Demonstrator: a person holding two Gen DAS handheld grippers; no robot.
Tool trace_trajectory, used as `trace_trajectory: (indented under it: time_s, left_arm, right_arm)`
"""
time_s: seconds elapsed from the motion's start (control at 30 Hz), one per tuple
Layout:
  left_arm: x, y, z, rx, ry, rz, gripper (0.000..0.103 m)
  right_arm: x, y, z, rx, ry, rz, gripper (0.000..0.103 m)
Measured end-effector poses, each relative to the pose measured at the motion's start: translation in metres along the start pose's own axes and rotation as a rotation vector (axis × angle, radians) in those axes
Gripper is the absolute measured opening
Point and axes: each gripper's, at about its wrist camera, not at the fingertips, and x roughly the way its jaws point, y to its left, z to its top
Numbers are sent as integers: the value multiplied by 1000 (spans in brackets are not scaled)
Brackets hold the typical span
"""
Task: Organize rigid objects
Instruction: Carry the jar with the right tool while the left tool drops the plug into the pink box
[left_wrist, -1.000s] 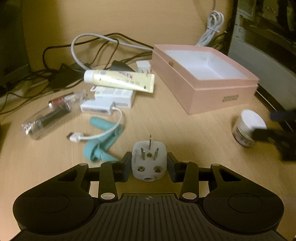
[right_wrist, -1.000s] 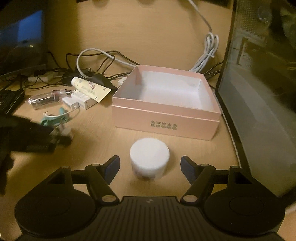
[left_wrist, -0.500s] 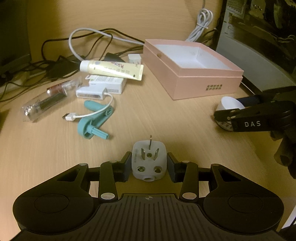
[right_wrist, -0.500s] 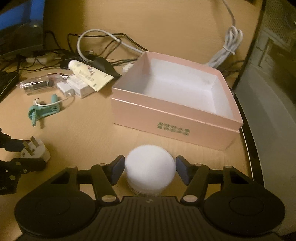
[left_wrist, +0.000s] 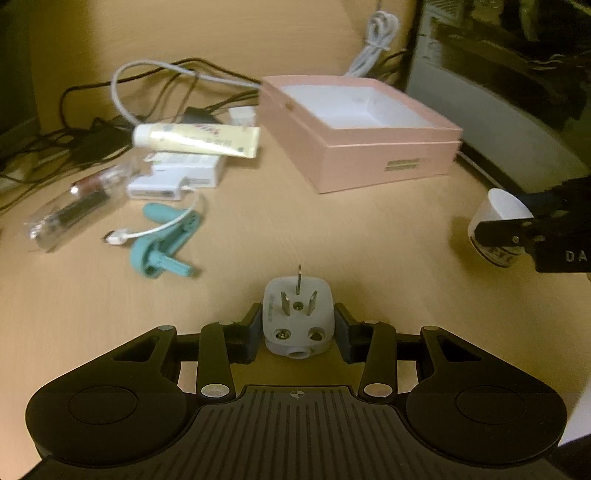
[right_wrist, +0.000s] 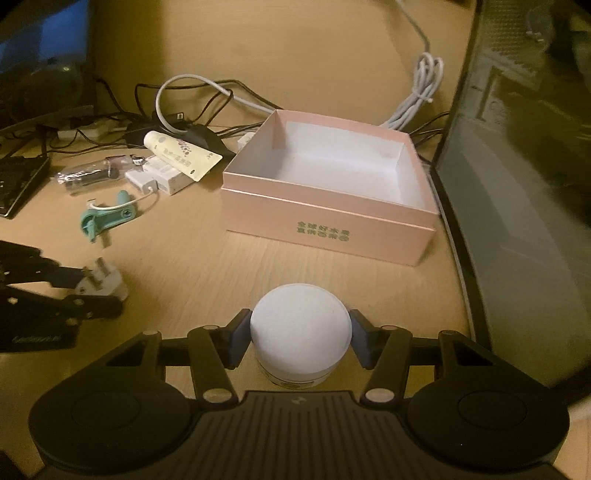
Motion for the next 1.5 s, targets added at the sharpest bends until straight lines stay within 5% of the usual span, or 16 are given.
trace_trajectory:
  time_s: [0.2, 0.43, 0.53, 0.7, 0.93, 1.2, 1.37, 1.5]
  left_arm:
    - [-11, -16, 21, 12, -48, -88, 44]
    - [-18, -32, 132, 2, -236, -168, 45]
    - [1, -38, 183, -49, -297, -202, 45]
    - [66, -43, 216, -124, -243, -174, 44]
    - [31, -1, 157, -270, -305, -153, 44]
    - [-9, 29, 39, -339, -137, -53, 44]
    - [-33, 35, -8, -333, -76, -1, 44]
    - [-55, 50, -36, -364, -52, 74, 44]
  right_arm:
    - [-30, -9, -14, 35, 2, -42, 55]
    - [-53, -15, -19, 51, -48, -100, 55]
    - [-59, -16, -17, 56, -76, -115, 55]
    - [-63, -19, -17, 58, -87, -145, 55]
    - [-55, -36, -20, 97, -39, -159, 55]
    - [-29, -34, 60, 19, -115, -24, 55]
    - [39, -33, 133, 10, -67, 59, 55]
    - [116, -25, 156, -15, 62, 26, 55]
